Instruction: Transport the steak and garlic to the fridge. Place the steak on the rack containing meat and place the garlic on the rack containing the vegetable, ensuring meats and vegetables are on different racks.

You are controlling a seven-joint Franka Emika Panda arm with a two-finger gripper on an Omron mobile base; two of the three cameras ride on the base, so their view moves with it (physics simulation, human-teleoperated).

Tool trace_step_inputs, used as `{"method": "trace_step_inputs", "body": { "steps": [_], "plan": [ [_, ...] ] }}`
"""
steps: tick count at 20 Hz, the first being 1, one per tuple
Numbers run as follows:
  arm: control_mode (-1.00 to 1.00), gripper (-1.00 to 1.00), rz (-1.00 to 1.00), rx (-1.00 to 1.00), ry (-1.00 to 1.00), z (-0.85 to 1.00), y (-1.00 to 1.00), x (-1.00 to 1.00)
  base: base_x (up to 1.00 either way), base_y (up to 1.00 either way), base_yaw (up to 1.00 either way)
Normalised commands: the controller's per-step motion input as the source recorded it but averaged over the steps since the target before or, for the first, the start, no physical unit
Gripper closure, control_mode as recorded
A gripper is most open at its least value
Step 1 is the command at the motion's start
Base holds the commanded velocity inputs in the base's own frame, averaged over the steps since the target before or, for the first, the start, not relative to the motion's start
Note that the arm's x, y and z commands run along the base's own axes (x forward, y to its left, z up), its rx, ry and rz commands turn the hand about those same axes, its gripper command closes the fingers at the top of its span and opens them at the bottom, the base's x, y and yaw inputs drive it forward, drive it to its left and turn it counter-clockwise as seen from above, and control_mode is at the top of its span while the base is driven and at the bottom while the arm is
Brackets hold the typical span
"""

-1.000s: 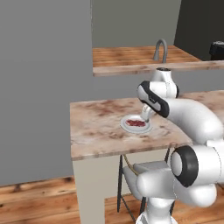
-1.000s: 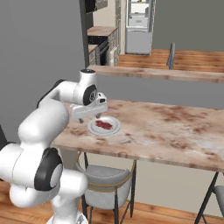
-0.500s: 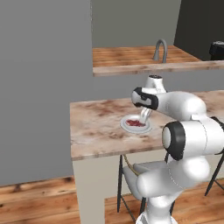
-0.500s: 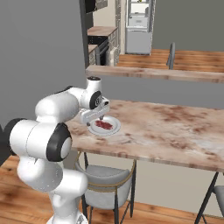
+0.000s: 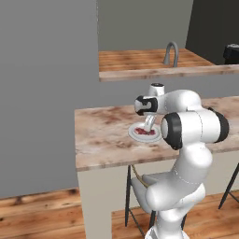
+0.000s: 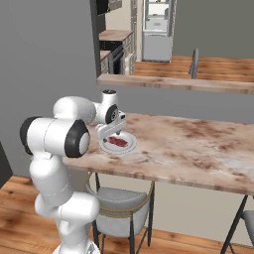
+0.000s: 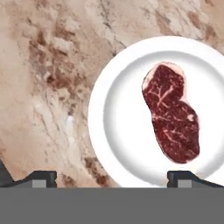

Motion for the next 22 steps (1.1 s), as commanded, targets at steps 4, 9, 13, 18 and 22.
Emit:
{"method": "trace_step_inputs", "body": {
  "steps": [4, 9, 13, 18, 22],
  "plan": [
    [-1.00, -1.00, 0.04, 0.00, 0.01, -0.21, 0.00, 0.31, 0.00, 0.00, 0.00],
    [-1.00, -1.00, 0.06, -0.02, 0.00, -0.30, 0.00, 0.41, 0.00, 0.00, 0.00],
    [-1.00, -1.00, 0.03, -0.01, 0.00, -0.27, 0.00, 0.26, 0.00, 0.00, 0.00],
    [-1.00, -1.00, 0.03, 0.00, 0.00, -0.24, -0.01, 0.25, 0.00, 0.00, 0.00],
    [-1.00, -1.00, 0.02, 0.00, 0.00, -0.27, 0.00, 0.25, 0.00, 0.00, 0.00]
  ]
}}
